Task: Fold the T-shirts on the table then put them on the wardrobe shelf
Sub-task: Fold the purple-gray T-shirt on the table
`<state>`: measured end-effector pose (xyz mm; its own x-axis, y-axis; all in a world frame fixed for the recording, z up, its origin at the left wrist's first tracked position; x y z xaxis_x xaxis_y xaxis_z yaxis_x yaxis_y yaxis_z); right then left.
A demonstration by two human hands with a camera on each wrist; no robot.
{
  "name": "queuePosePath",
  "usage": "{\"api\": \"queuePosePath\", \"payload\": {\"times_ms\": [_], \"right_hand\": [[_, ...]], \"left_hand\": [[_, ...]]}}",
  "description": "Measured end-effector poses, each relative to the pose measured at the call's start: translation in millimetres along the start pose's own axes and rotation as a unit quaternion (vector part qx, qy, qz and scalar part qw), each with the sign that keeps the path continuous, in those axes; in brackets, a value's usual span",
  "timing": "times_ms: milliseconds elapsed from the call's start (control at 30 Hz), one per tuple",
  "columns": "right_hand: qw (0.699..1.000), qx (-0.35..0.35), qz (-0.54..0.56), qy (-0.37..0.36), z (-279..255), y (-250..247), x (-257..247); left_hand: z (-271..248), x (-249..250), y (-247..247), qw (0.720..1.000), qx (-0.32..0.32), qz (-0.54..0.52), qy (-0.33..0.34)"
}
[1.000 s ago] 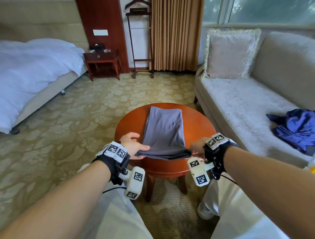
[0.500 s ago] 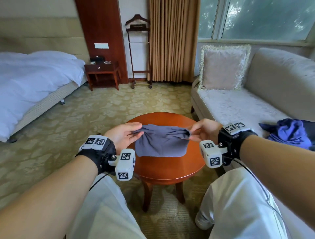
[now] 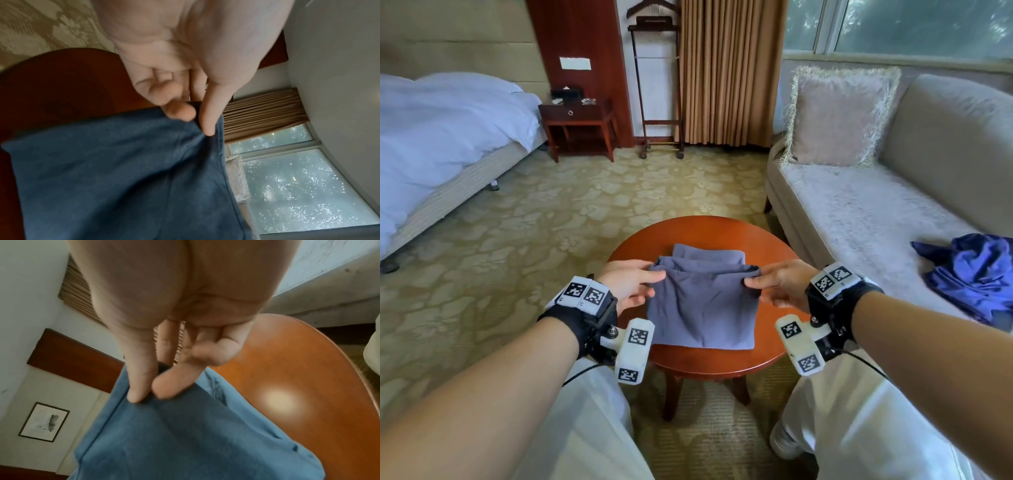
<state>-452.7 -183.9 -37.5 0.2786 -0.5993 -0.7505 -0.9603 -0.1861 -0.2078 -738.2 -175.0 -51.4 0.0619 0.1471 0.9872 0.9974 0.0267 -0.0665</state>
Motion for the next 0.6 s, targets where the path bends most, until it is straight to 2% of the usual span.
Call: {"api": "queuePosePath", "payload": {"times_ms": [133, 300, 500, 600], "right_hand": [[0.998, 0.064, -0.007, -0.006, 23, 0, -9], [0.993, 0.12, -0.017, -0.013, 53, -5, -36], [0.988, 0.15, 0.043, 0.006, 105, -11, -57], [0.987, 0.153, 0.037, 0.02, 133, -10, -60]], "left_hand": [[23, -9, -2, 0.996, 0.036, 0.072, 0.033], [56, 4, 7, 0.991, 0.045, 0.092, 0.082], [112, -1, 16, 0.988, 0.057, 0.126, 0.062], [138, -7, 18, 0.988, 0.053, 0.144, 0.033]]}}
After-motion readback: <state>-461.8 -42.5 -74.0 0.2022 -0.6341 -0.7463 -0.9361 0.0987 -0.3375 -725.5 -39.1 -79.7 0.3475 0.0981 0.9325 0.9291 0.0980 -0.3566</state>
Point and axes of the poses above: each hand's wrist, its own z-axis towards the middle knuckle, its own y-axis out of the palm, x = y × z, the point moved 1 cm from there along z, towards the middle knuckle, and after that the axes turned 13 degrees about y, right-handed, at the moved point
